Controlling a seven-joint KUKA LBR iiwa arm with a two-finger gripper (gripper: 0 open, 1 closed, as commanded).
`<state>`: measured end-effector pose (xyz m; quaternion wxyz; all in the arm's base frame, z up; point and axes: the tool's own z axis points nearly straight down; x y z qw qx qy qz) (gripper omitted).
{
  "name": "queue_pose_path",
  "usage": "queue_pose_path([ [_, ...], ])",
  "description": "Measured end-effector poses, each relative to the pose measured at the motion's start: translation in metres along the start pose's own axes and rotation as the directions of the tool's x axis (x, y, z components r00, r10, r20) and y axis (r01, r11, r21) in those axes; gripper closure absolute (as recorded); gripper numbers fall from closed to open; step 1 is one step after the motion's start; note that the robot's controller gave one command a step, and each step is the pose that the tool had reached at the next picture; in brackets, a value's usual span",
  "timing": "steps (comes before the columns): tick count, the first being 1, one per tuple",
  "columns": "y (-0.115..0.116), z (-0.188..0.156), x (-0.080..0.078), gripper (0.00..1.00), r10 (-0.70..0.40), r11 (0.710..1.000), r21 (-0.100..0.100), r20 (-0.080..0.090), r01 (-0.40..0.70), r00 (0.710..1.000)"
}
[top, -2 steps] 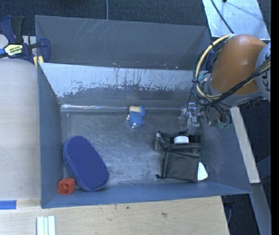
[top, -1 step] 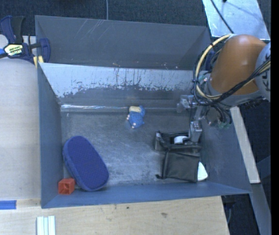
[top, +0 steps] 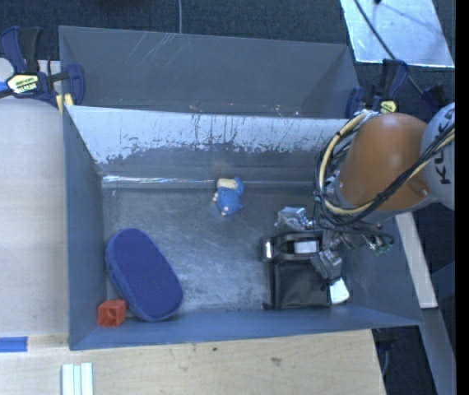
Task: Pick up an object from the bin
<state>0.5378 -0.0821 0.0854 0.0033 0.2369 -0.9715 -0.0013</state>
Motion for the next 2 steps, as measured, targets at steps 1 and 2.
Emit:
queue_pose_path([
  [1, 0.002, -0.001, -0.003, 1.0, 0.0, 1.0, 0.0, 0.01, 0.0, 1.0],
  [2, -0.009, -0.135, -0.002, 1.0, -0.017, 1.0, 0.008, 0.01, 0.017, 1.0],
])
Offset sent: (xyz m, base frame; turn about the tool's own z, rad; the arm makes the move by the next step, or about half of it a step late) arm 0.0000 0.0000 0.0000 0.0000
